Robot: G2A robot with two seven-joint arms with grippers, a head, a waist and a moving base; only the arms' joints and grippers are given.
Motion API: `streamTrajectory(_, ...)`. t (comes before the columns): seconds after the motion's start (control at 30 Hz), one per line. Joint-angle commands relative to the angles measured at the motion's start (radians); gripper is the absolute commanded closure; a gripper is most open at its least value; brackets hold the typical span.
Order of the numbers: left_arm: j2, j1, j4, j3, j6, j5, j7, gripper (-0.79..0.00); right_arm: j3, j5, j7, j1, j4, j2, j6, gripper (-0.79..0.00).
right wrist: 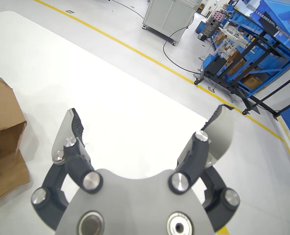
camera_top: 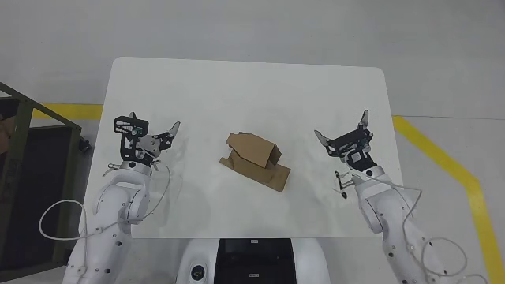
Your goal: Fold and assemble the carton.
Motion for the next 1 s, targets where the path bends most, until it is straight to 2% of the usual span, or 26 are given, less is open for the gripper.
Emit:
streamTrajectory(0.0, 0.0, 0.0, 0.0, 0.0, 0.0, 0.0, 0.0, -0.785, 0.0, 0.0, 0.0, 0.0, 0.0, 0.0, 0.0, -0.785)
streamTrajectory(0.4, 0.0, 0.0, 0.0, 0.0, 0.0, 0.0, 0.0, -0.785, -0.008, -0.013, -0.005, 0.0, -0.005, 0.001, -0.014, -0.785)
streamTrajectory(0.47, 0.0, 0.0, 0.0, 0.0, 0.0, 0.0, 0.0, -0.785, -0.044, -0.112, -0.021, 0.001, -0.014, 0.005, -0.083, -0.785)
streamTrajectory(0.7, 0.0, 0.0, 0.0, 0.0, 0.0, 0.0, 0.0, -0.785, -0.079, -0.296, -0.118, -0.014, -0.052, 0.021, -0.222, -0.785)
streamTrajectory(0.87, 0.0, 0.0, 0.0, 0.0, 0.0, 0.0, 0.0, -0.785, -0.13, -0.455, -0.09, -0.006, -0.104, 0.03, -0.325, -0.785)
streamTrajectory(0.97, 0.0, 0.0, 0.0, 0.0, 0.0, 0.0, 0.0, -0.785, -0.181, -0.548, -0.029, 0.011, -0.119, 0.03, -0.353, -0.785)
